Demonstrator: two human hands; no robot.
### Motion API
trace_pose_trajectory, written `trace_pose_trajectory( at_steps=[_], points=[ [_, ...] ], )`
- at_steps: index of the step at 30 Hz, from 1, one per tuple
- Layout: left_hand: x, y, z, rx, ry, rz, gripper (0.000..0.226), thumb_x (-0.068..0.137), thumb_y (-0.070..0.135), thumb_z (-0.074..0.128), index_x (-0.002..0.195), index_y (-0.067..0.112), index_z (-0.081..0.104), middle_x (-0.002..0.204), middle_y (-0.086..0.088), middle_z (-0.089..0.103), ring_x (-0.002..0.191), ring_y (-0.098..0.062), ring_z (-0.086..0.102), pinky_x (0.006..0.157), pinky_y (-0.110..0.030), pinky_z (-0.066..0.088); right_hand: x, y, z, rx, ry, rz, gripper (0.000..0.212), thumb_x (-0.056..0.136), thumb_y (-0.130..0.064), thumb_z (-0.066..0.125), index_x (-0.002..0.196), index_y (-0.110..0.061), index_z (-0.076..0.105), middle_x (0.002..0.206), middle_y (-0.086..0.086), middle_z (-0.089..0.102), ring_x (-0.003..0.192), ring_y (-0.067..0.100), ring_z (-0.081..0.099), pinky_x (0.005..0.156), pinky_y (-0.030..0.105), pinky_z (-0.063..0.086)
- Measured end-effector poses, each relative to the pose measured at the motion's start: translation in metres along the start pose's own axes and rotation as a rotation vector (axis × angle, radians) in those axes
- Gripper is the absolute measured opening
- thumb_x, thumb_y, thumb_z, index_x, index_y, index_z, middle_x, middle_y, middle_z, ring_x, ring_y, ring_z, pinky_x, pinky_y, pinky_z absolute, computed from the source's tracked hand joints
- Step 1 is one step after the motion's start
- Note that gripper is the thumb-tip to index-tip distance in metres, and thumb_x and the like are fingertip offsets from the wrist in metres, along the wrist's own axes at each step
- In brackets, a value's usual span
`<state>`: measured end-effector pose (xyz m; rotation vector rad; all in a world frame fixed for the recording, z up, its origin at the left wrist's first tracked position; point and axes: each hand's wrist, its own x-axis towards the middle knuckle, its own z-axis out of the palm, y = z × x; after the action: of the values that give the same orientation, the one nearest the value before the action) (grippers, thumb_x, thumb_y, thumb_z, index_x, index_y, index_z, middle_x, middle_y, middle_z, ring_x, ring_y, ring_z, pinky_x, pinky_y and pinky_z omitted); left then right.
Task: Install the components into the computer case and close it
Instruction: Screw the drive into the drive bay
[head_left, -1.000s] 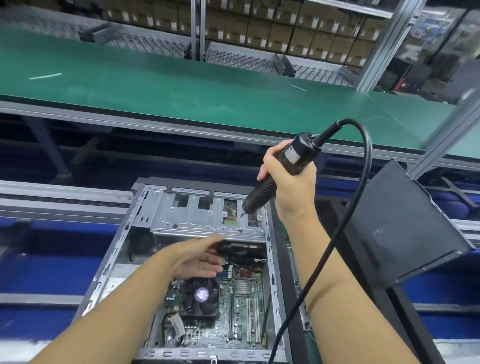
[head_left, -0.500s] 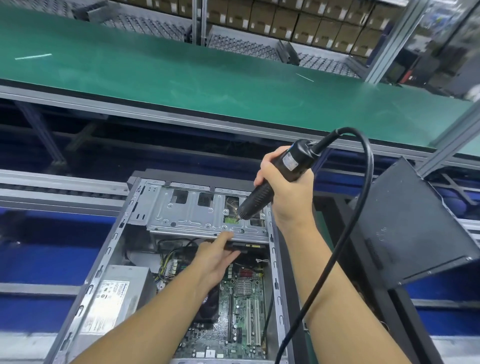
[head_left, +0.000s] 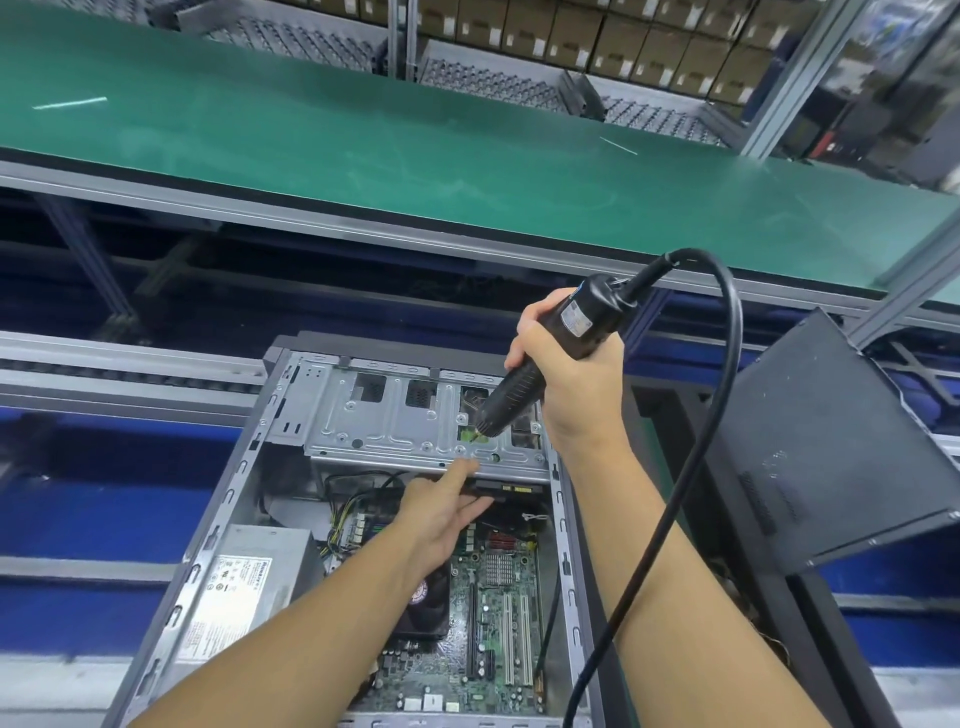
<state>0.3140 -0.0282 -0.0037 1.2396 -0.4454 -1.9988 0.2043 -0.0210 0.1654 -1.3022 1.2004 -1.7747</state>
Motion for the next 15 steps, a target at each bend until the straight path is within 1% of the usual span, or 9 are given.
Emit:
trace_pose_trajectory(
  at_steps=[5,8,10,12,13,15],
  points=[
    [0.001,0.002,-0.002,-0.015,-0.025,-0.017,0.046,0.083,0.015,0.077,0.113,-0.006,0.049,0.114,-0.023,0.062,0.098,-0.027,0.069,0.079,-0.031,0.06,0.0,0.005,0.003,-0.003,0.003,0.019,0.026,0.086,-0.012,0.067,0.081,-0.037,0.065,0.069,-0.001,0.063,0.064,0.024,0.058,0.071,0.036,0.054],
    [0.001,0.002,-0.003,-0.006,-0.022,-0.024,0.043,0.083,0.015,0.077,0.11,-0.005,0.05,0.113,-0.022,0.06,0.098,-0.026,0.068,0.08,-0.031,0.06,0.0,0.01,0.004,-0.007,0.006,0.045,0.027,0.088,-0.009,0.067,0.081,-0.034,0.065,0.069,0.0,0.062,0.064,0.023,0.059,0.071,0.035,0.054],
    [0.001,0.002,-0.002,-0.011,-0.023,-0.027,0.036,0.084,0.013,0.076,0.106,-0.005,0.053,0.107,-0.02,0.063,0.088,-0.024,0.072,0.078,-0.031,0.06,0.0,0.014,0.005,-0.008,0.01,0.061,0.025,0.088,-0.01,0.067,0.081,-0.033,0.065,0.068,0.0,0.062,0.064,0.022,0.059,0.072,0.035,0.055],
    [0.0,0.003,-0.002,-0.025,-0.031,-0.032,0.03,0.084,0.011,0.075,0.101,-0.005,0.056,0.098,-0.017,0.066,0.074,-0.019,0.074,0.071,-0.029,0.06,0.001,0.018,0.007,-0.009,0.008,0.068,0.022,0.086,-0.012,0.067,0.081,-0.033,0.065,0.067,0.001,0.062,0.064,0.022,0.059,0.073,0.036,0.055],
    [0.0,0.003,-0.001,-0.032,-0.028,-0.033,0.028,0.085,0.01,0.074,0.099,-0.004,0.056,0.095,-0.016,0.066,0.07,-0.017,0.074,0.068,-0.028,0.059,0.001,0.019,0.007,-0.01,0.008,0.071,0.021,0.086,-0.012,0.067,0.082,-0.032,0.065,0.067,0.001,0.061,0.064,0.022,0.059,0.073,0.036,0.055],
    [-0.001,0.003,-0.001,-0.037,-0.019,-0.033,0.027,0.085,0.011,0.074,0.098,-0.003,0.055,0.096,-0.016,0.064,0.072,-0.018,0.074,0.068,-0.027,0.059,0.003,0.023,0.006,-0.017,0.008,0.076,0.021,0.086,-0.012,0.067,0.081,-0.032,0.065,0.067,0.001,0.061,0.065,0.023,0.059,0.073,0.039,0.054]
  ],
)
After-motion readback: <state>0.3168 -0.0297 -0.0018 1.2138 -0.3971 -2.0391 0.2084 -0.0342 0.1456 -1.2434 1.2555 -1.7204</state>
